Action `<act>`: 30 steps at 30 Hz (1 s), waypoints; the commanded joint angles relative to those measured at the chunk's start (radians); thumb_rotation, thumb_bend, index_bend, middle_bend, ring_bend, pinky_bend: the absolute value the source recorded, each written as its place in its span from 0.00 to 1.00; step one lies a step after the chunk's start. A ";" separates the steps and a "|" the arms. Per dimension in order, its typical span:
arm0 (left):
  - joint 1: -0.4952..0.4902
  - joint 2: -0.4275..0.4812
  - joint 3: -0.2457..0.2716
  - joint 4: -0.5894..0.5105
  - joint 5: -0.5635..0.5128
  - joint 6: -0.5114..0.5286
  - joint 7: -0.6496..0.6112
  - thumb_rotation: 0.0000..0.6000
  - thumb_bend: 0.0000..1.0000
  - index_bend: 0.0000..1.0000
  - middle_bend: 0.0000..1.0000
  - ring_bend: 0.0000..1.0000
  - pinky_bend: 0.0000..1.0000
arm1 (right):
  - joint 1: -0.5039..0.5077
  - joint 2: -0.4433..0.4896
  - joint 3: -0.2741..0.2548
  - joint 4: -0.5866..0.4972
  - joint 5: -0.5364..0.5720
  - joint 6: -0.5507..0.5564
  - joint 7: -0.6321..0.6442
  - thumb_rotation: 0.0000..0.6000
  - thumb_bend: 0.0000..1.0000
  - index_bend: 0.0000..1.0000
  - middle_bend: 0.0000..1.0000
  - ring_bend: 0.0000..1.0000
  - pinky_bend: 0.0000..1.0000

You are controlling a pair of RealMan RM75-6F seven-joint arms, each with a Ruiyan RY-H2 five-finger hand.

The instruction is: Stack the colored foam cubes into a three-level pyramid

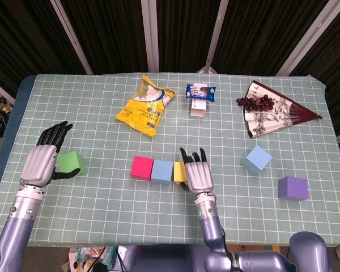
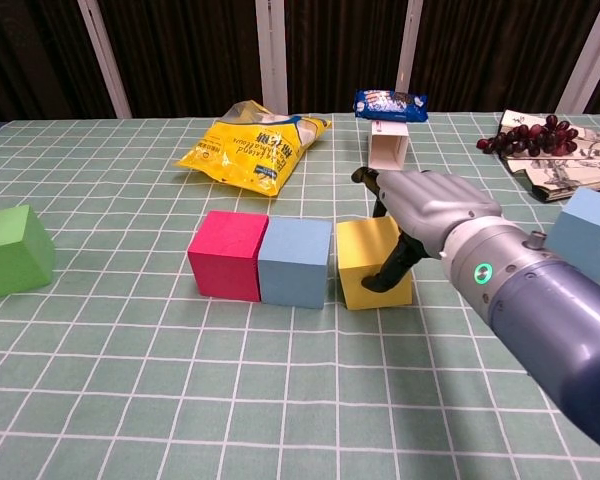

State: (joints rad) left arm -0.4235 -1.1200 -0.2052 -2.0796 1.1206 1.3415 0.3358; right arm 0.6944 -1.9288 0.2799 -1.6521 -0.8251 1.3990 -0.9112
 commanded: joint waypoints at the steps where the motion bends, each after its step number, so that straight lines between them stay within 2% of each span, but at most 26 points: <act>1: 0.000 0.001 0.001 0.000 0.001 -0.001 0.000 1.00 0.11 0.00 0.00 0.00 0.00 | -0.001 0.000 0.002 -0.004 0.001 0.008 -0.005 1.00 0.27 0.00 0.45 0.19 0.00; 30: 0.000 0.003 0.006 -0.006 0.009 -0.002 -0.005 1.00 0.11 0.00 0.00 0.00 0.00 | -0.009 -0.003 0.008 -0.042 0.025 0.045 -0.030 1.00 0.28 0.00 0.45 0.19 0.00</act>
State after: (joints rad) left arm -0.4234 -1.1167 -0.1996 -2.0855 1.1291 1.3394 0.3308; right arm 0.6856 -1.9316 0.2878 -1.6942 -0.8003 1.4436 -0.9415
